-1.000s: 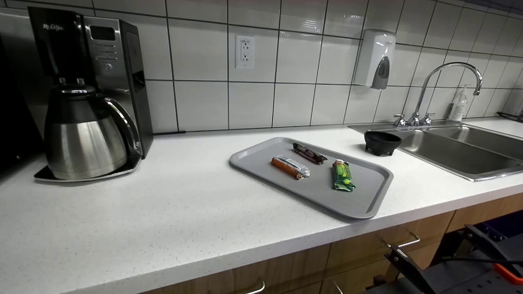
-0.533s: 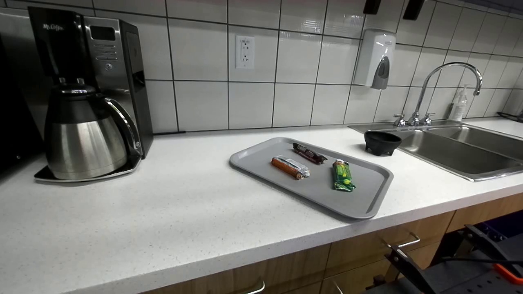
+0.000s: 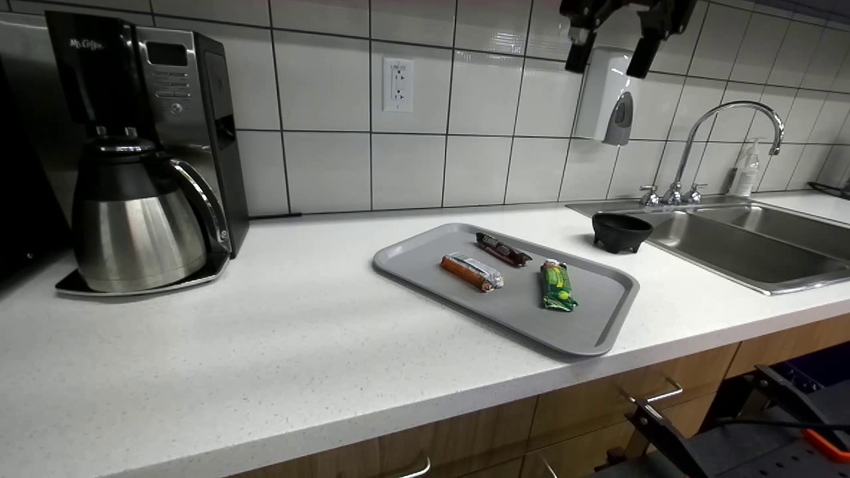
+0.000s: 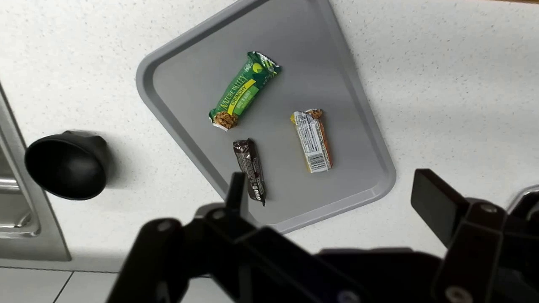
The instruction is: Remove the items from the grey tray and put them on the counter
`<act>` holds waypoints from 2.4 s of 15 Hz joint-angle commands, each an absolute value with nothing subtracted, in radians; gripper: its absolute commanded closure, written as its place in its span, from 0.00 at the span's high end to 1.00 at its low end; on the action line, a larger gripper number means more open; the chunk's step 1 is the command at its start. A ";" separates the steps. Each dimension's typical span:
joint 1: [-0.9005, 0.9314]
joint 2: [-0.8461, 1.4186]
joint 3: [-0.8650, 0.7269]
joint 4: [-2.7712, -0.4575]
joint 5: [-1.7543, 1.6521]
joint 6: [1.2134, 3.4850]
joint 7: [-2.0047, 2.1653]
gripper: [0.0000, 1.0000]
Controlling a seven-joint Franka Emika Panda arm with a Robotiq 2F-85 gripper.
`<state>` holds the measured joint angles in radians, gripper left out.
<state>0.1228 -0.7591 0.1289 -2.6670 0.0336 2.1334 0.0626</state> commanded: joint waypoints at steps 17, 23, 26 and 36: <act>0.181 -0.414 0.054 -2.696 0.069 2.495 -0.115 1.00; 0.181 -0.300 0.047 -2.686 0.075 2.573 -0.157 1.00; 0.174 -0.238 0.056 -2.678 0.068 2.618 -0.149 1.00; 0.162 -0.032 0.071 -2.572 0.077 2.669 -0.158 1.00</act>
<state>0.1698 -0.0979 0.0589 -2.6331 0.0522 2.6653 -0.1219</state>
